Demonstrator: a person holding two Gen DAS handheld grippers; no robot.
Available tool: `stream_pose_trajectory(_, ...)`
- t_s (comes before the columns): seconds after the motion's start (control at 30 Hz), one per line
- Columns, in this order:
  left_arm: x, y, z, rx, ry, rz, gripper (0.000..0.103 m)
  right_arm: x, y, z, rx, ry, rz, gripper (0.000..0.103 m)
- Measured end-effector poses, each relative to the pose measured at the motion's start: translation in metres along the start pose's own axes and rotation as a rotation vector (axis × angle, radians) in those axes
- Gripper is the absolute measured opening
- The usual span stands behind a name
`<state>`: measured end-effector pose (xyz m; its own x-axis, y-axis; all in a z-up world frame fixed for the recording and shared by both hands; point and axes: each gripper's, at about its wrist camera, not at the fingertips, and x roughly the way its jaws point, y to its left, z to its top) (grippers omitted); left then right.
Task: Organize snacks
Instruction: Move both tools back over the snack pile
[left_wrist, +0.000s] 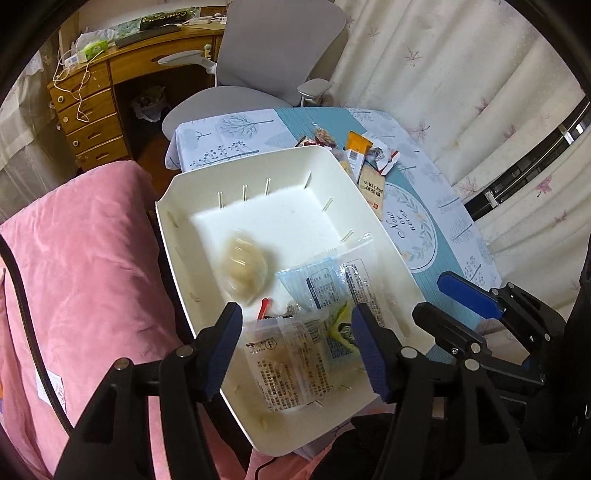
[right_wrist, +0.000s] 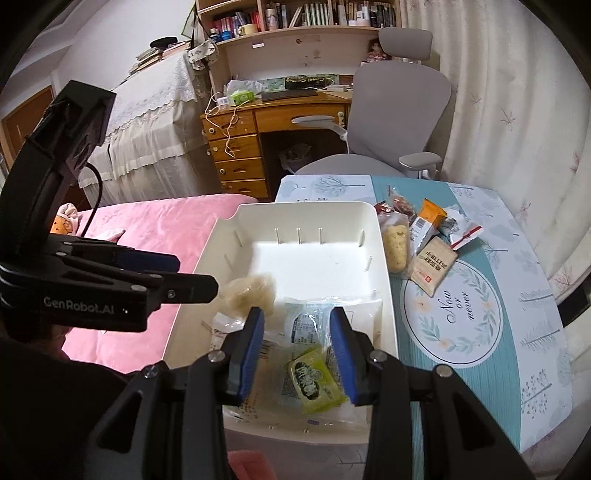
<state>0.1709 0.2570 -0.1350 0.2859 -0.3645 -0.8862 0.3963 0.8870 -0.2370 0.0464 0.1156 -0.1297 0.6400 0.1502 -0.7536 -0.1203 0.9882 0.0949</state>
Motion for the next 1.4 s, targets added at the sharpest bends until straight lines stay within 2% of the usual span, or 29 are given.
stream_pose_trajectory(0.23, 0.011, -0.005, -0.002, -0.002, 0.039, 0.004, 0.071, 0.002, -0.011, -0.007, 0.044, 0.041, -0.017, 0.042)
stream_pose_trajectory(0.4, 0.027, -0.026, -0.005, 0.020, 0.088, -0.021, 0.072, 0.003, -0.026, -0.020, 0.090, 0.081, -0.040, 0.043)
stream_pose_trajectory(0.53, 0.037, -0.044, -0.008, 0.060, 0.116, -0.011, 0.072, 0.005, -0.049, -0.032, 0.163, 0.111, -0.051, 0.043)
stream_pose_trajectory(0.67, 0.043, -0.062, -0.002, 0.053, 0.128, 0.003, 0.072, 0.008, -0.073, -0.039, 0.212, 0.131, -0.036, 0.043)
stream_pose_trajectory(0.93, 0.050, -0.120, 0.027, -0.004, 0.085, 0.058, 0.072, 0.008, -0.131, -0.029, 0.171, 0.133, 0.029, 0.044)
stream_pose_trajectory(1.03, 0.055, -0.145, 0.037, -0.046, 0.083, 0.070, 0.072, 0.005, -0.161, -0.022, 0.146, 0.137, 0.060, 0.044)
stream_pose_trajectory(1.17, 0.063, -0.179, 0.050, -0.079, 0.060, 0.105, 0.072, 0.001, -0.204, -0.010, 0.113, 0.132, 0.111, 0.051)
stream_pose_trajectory(1.4, 0.085, -0.222, 0.065, -0.176, 0.009, 0.129, 0.072, 0.002, -0.267, -0.007, 0.068, 0.150, 0.168, 0.052)
